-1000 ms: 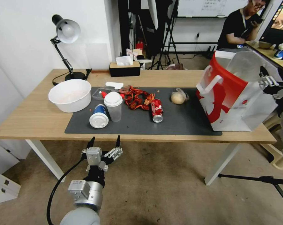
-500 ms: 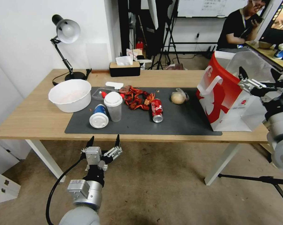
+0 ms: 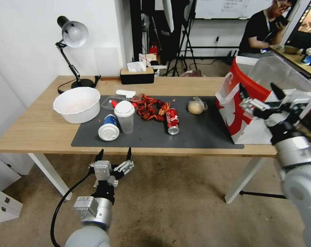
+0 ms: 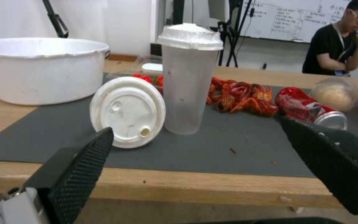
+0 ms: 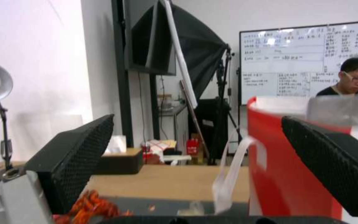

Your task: Pick up the trash from the table and place it into the takeout bag.

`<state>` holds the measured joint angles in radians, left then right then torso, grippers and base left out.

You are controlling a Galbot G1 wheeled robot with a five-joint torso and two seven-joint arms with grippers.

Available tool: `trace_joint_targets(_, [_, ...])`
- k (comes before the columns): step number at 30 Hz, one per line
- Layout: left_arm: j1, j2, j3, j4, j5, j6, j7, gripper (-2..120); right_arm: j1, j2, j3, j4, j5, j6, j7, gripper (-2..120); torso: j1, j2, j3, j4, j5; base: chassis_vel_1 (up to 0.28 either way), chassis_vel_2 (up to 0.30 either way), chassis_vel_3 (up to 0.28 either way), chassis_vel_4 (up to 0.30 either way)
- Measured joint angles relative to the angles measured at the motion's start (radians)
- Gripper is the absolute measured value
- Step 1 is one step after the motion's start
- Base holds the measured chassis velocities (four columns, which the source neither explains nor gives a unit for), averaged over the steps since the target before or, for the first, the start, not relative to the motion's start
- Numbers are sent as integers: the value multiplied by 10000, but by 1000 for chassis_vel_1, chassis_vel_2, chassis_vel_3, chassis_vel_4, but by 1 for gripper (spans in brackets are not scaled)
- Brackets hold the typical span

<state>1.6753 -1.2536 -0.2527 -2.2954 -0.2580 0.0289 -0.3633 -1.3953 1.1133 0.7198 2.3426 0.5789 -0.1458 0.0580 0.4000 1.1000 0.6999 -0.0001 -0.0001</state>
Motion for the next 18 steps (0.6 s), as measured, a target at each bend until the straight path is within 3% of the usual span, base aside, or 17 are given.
trace_joint_targets(9, [-3,27,29,61,-17,-19,30,100,-1432,1012,-412,-280,-1458,1318,-513,100,-1,0,0,1,0,0,0,0,0])
trace_joint_targets(11, [-61,32,52,183,-25,-23,47,100,-2040,1464,-583,-659,-2098,2132,-759,100,-1,0,0,0,-1,0,0,0,0])
trace_joint_targets(18, [-190,33,86,342,-81,-22,60,100,-2582,2185,-886,-1467,-2884,3053,-993,100,-1,0,0,1,1,0,0,0,0])
